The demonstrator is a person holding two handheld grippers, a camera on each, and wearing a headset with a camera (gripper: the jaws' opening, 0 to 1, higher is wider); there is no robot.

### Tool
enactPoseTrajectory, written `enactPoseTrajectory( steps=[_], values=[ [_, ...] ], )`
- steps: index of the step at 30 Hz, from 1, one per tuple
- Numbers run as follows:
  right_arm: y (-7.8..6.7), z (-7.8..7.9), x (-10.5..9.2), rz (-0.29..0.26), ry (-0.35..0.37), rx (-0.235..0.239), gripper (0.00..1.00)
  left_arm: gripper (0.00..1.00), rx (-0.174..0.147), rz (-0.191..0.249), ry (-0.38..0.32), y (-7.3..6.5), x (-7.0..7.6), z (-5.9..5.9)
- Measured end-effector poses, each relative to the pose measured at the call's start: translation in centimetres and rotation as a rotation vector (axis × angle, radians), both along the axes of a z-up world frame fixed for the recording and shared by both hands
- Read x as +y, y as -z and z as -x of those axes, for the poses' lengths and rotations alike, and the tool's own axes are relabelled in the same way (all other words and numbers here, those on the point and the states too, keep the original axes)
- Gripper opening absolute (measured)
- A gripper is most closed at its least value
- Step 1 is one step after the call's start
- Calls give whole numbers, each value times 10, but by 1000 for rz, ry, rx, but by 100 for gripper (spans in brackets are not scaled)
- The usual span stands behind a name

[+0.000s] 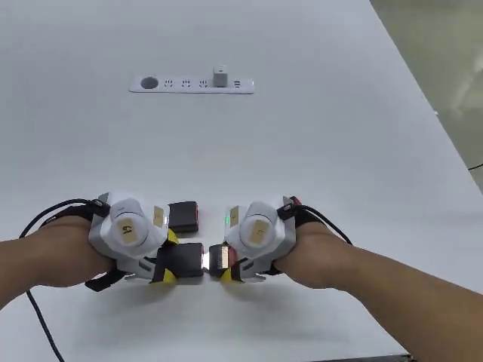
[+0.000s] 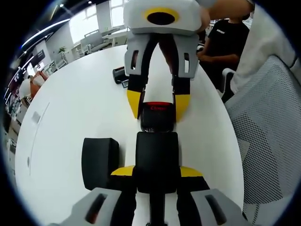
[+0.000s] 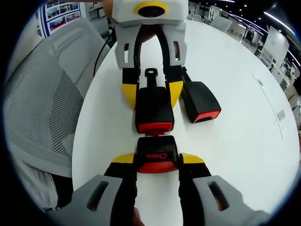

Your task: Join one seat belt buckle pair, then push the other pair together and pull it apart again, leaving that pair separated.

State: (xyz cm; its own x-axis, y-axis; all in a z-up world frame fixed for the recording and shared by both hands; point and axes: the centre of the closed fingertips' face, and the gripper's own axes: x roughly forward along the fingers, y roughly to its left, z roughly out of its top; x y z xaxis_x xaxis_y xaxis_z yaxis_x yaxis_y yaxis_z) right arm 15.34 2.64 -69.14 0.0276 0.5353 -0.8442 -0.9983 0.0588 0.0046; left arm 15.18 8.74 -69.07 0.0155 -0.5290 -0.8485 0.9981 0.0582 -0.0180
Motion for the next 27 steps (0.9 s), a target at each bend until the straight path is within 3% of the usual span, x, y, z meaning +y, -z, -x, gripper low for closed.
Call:
enactPoseTrajectory(
  steps=[16,18,20,23,25,27],
  values=[
    [3,-3,1,10,-6,-32,36,35,-4,-10,-43,1,2,-3],
    [2,-3,0,16,-9,-40,37,34,-17,-15,-24,0,5,-2],
    [-5,-4,-1,-3,5,-40,38,35,-35,-32,-9,-1,10,-3],
    [-21,-7,-1,-53,23,-53,37,37,-64,-31,-17,-11,14,-5],
    [-32,-7,-6,-69,33,-54,37,39,-96,-5,-29,-23,15,-8],
    [-44,-10,-14,-90,45,-64,36,40,-93,41,-54,-39,13,-9]
  ],
)
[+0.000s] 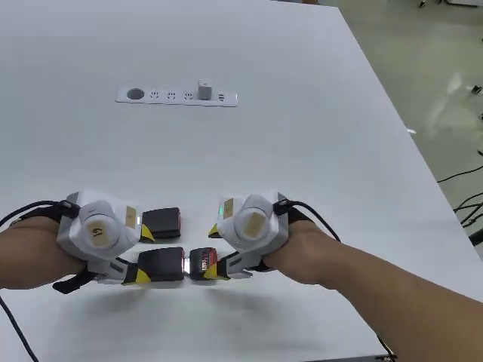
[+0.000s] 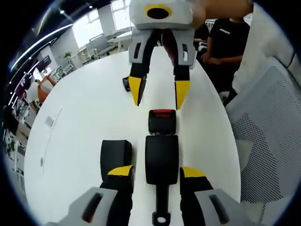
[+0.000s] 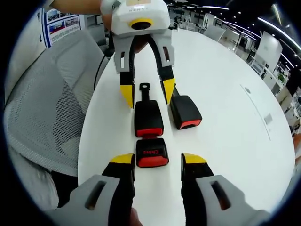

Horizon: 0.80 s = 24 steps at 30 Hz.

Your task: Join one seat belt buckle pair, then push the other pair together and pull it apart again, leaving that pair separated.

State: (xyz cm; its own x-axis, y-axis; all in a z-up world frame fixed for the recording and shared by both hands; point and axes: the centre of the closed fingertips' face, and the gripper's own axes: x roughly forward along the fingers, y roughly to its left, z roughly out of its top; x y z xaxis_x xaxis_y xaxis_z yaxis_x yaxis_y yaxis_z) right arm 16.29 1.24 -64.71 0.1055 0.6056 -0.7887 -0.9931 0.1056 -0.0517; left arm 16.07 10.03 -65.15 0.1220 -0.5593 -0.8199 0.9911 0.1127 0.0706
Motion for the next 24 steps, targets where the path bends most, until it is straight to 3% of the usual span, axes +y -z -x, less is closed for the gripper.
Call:
enactPoseTrajectory(
  steps=[2,5,8,10,11,15,16,20,24],
  values=[
    [-11,-6,-12,-18,21,-13,36,41,1,24,-13,-14,-2,1],
    [-16,-23,-35,-16,56,-35,36,41,-6,41,-42,-20,4,-17],
    [-12,-44,-62,16,78,-54,38,41,-17,48,-83,-25,4,-38],
    [-7,-52,-75,33,74,-55,40,41,-18,33,-98,-25,3,-44],
    [-5,-56,-80,45,70,-62,40,40,-22,17,-95,-22,8,-54],
    [10,-55,-94,105,21,-29,41,34,-17,4,-108,-22,6,-66],
    [17,-60,-98,132,9,-45,41,35,-14,4,-107,-21,6,-68],
    [17,-68,-99,133,-22,-57,42,37,13,-13,-96,-10,3,-69],
    [20,-63,-92,99,-70,2,43,37,51,-43,-61,2,4,-66]
  ],
)
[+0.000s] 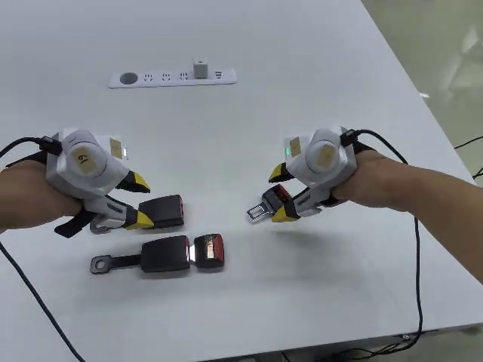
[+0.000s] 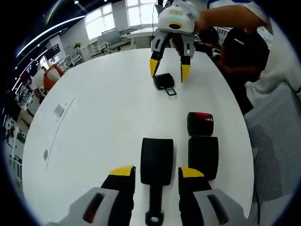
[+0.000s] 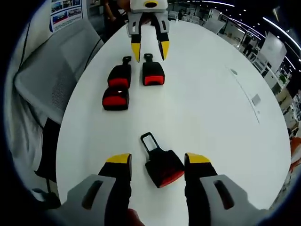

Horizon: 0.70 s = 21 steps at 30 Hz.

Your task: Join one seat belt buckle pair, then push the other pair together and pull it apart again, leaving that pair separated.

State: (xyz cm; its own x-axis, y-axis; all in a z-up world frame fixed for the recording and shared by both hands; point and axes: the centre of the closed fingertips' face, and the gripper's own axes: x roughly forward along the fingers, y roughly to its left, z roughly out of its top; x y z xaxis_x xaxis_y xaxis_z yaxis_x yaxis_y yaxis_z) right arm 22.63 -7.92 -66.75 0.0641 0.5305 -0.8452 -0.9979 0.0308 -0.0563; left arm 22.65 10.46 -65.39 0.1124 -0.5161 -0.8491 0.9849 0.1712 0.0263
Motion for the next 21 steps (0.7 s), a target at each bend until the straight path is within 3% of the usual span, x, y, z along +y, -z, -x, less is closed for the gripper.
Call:
enactPoseTrajectory(
  steps=[2,6,8,11,12,13,15,17,21],
  values=[
    [3,-3,0,31,-44,-31,44,38,6,-16,53,9,1,4],
    [23,-3,-20,139,-111,-21,46,38,-9,-85,64,18,9,-2],
    [24,-3,-23,134,-100,-23,45,38,-10,-109,84,26,12,-2],
    [24,-6,-28,142,-87,-17,35,38,3,-141,112,36,16,1],
    [25,-8,-28,139,-76,-17,33,38,-7,-156,133,38,17,1],
    [25,-11,-28,138,-61,-21,33,37,7,-122,128,37,12,0],
    [24,-11,-26,131,-37,-8,33,37,-5,-117,101,38,11,-7],
    [22,-10,-23,122,-32,-9,33,38,17,-110,100,38,9,-6],
    [22,-10,-20,108,-13,-1,33,34,21,-105,120,38,8,-1]
  ],
)
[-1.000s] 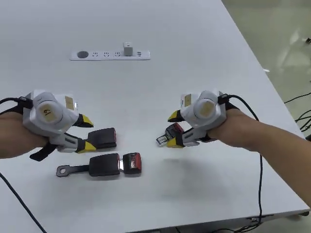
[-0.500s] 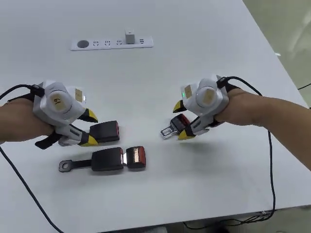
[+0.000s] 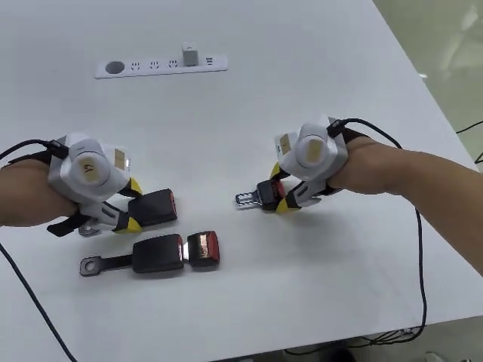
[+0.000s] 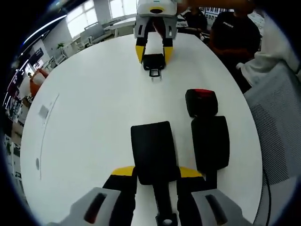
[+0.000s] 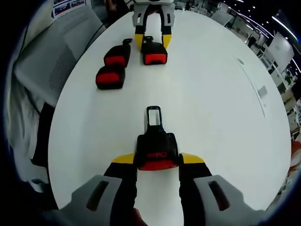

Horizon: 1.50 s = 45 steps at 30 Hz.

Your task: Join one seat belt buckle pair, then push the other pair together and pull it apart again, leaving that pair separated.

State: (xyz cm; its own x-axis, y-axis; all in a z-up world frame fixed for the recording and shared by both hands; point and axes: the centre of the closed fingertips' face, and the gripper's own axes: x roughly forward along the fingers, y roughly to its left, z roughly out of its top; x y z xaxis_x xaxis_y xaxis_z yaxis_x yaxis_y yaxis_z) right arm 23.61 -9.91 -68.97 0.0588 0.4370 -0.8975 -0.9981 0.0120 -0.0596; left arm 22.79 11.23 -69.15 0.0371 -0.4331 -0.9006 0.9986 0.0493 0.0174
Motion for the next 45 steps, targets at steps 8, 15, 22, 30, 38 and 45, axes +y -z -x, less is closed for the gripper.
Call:
enactPoseTrajectory(
  steps=[8,15,22,30,38,45],
  values=[
    [1,0,-2,-37,41,19,32,33,-1,8,26,-1,-1,0],
    [2,3,-1,-37,47,30,32,33,12,-17,24,0,0,-1],
    [3,3,-3,-33,64,32,32,32,12,-24,15,0,0,-1],
    [5,2,-4,-19,66,28,32,32,20,-30,3,0,1,-1],
    [4,4,-5,-15,71,33,32,32,16,-32,-1,0,1,0],
    [2,5,-5,-11,84,28,32,32,13,-37,1,0,2,-1]
  ],
)
